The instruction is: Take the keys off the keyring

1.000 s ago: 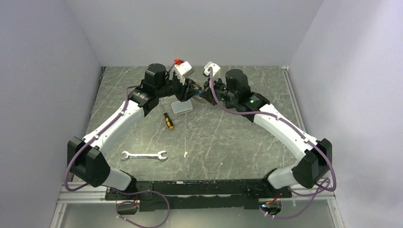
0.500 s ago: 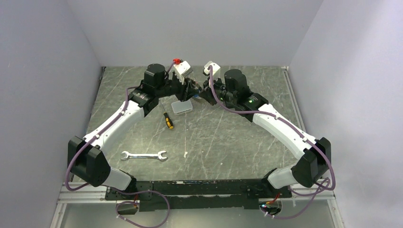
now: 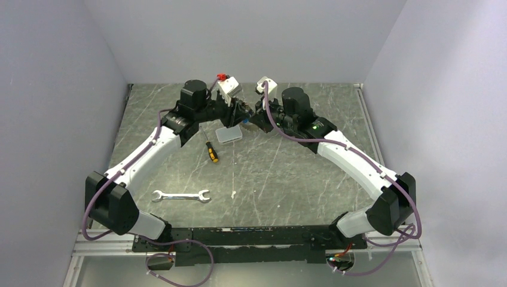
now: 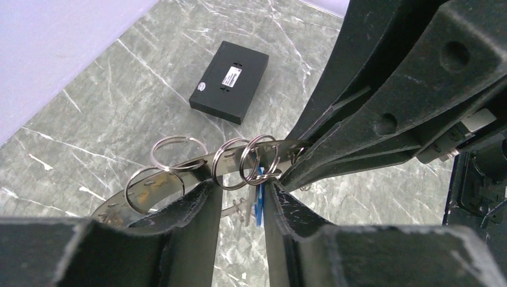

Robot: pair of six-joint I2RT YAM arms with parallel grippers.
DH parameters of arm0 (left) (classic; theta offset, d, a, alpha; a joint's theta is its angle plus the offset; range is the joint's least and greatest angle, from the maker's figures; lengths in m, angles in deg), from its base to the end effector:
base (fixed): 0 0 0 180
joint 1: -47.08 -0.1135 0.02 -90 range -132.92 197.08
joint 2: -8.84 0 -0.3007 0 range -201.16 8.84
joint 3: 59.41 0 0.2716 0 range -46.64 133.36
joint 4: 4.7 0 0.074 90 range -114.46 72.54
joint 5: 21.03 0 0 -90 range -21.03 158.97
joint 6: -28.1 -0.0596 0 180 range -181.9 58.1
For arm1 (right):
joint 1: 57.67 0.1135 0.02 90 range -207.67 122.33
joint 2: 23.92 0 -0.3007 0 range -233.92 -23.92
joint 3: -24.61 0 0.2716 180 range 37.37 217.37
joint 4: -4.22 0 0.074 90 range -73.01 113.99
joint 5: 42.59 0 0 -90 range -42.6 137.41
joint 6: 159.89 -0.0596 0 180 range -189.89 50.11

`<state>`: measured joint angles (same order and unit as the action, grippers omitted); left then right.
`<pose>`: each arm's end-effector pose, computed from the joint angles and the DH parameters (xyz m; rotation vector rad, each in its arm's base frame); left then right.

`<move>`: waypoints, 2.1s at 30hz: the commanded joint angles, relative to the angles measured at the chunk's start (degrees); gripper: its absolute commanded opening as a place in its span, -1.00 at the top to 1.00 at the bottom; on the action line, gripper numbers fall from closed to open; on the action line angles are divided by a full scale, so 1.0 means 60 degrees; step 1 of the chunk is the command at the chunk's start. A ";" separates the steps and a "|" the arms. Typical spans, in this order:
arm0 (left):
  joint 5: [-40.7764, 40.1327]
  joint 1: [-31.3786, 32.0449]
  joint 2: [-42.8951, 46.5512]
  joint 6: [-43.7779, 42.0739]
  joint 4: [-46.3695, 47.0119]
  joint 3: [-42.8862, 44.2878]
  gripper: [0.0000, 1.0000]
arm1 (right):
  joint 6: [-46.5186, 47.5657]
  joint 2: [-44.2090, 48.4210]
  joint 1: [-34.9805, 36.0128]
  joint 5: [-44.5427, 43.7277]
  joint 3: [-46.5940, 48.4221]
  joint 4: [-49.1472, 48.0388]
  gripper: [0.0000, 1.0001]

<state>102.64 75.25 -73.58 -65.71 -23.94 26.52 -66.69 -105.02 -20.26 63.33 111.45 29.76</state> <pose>0.3109 -0.2040 0.3947 0.9084 1.6459 -0.8348 0.2818 0.2361 0.3933 -0.8565 1.7625 0.6638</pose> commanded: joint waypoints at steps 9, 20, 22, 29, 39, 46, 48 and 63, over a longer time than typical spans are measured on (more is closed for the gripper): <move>0.0424 0.0155 0.0203 -0.0319 -0.0770 0.0555 1.00 | -0.0459 0.0255 -0.0203 0.0512 -0.0191 -0.0865 1.00; 0.0096 0.0137 0.0310 -0.0734 -0.3750 0.1540 1.00 | -0.0321 0.0500 -0.0390 0.1220 -0.1463 -0.1079 1.00; 0.0153 0.0140 0.0144 -0.0886 -0.4269 0.1873 1.00 | -0.0317 0.0515 -0.0397 0.1379 -0.1606 -0.1143 1.00; 0.0366 0.0139 -0.0469 -0.1723 -0.6274 0.3082 1.00 | -0.0360 0.0566 -0.0493 0.2324 -0.1656 -0.1143 0.96; 0.0643 0.0140 -0.1205 -0.3611 -0.8610 0.4541 1.00 | -0.0323 0.0720 -0.1107 0.3566 -0.1626 -0.0942 0.24; 0.0793 0.0140 -0.1300 -0.4776 -0.9161 0.4981 1.00 | -0.0263 0.0947 -0.1808 0.4912 -0.1698 -0.0653 -0.18; 0.0878 0.0140 -0.1347 -0.5048 -0.9364 0.5064 1.00 | -0.0055 0.1048 -0.2036 0.5285 -0.1678 -0.0427 -0.22; 0.2440 0.0154 -0.0884 -0.6884 -1.0468 0.4919 1.00 | 0.2018 0.1685 -0.2679 0.6713 -0.1183 0.1023 -0.55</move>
<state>110.90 76.10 -81.86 -100.86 -84.20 54.65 -57.55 -96.76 -34.77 99.17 102.67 37.55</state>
